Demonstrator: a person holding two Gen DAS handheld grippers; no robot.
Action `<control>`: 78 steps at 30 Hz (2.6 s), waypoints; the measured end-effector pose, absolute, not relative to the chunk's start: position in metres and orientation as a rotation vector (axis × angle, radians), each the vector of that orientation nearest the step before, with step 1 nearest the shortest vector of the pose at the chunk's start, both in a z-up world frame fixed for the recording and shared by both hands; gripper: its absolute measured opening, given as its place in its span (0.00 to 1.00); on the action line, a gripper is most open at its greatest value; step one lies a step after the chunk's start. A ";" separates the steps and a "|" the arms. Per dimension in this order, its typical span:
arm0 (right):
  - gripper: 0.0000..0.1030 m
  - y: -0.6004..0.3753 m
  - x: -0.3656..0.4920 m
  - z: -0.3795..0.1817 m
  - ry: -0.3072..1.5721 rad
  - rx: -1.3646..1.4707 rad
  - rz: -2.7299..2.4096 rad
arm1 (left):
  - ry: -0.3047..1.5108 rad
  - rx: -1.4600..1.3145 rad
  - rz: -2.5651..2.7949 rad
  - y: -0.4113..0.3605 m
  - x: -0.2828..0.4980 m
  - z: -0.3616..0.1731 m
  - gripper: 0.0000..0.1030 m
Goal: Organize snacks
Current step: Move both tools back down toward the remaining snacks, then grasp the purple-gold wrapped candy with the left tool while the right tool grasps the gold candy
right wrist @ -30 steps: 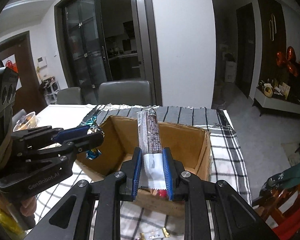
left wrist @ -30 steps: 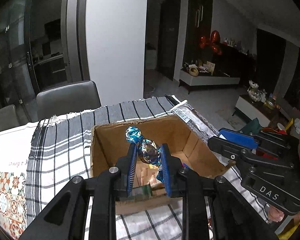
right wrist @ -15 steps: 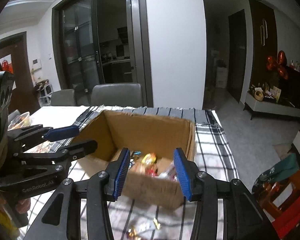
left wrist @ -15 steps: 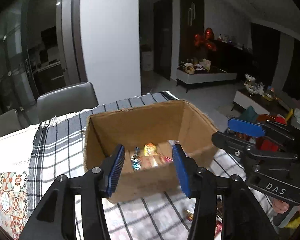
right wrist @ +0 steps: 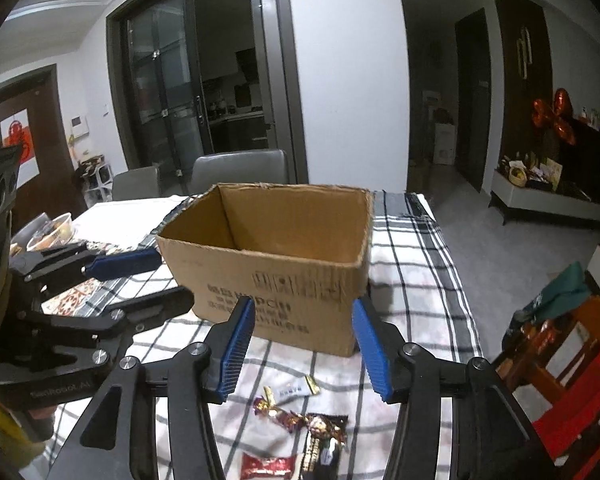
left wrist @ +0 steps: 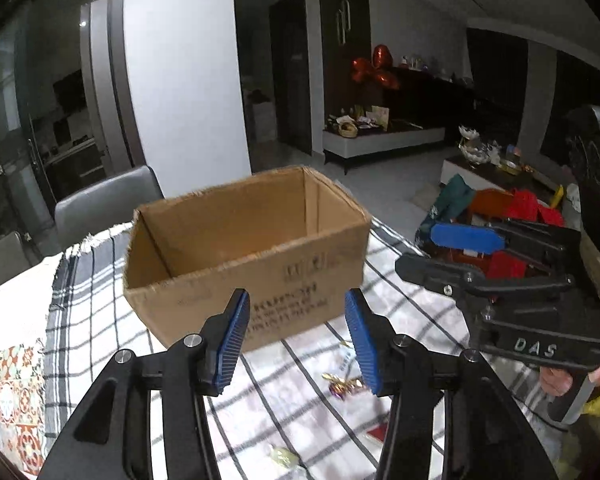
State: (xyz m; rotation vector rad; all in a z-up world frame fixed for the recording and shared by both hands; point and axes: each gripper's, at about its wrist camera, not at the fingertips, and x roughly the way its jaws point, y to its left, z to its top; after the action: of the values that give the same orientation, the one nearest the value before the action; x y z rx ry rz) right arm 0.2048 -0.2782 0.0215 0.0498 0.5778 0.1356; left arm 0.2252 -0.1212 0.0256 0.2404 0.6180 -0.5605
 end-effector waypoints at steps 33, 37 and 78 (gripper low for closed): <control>0.41 -0.272 0.219 -0.081 0.951 -0.158 0.313 | 0.869 0.505 -0.883 -0.168 0.221 -0.072 0.35; 0.41 -0.272 0.224 -0.086 0.972 -0.157 0.325 | 0.918 0.489 -0.915 -0.172 0.231 -0.081 0.31; 0.24 -0.275 0.216 -0.067 0.894 -0.032 0.266 | 0.940 0.272 -0.745 -0.152 0.236 -0.064 0.16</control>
State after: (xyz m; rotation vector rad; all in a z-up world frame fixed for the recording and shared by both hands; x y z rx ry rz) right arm 0.2163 -0.2751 -0.0666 -0.0323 0.8939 0.2659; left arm 0.2364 -0.1520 -0.0643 0.2718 0.9402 -0.7454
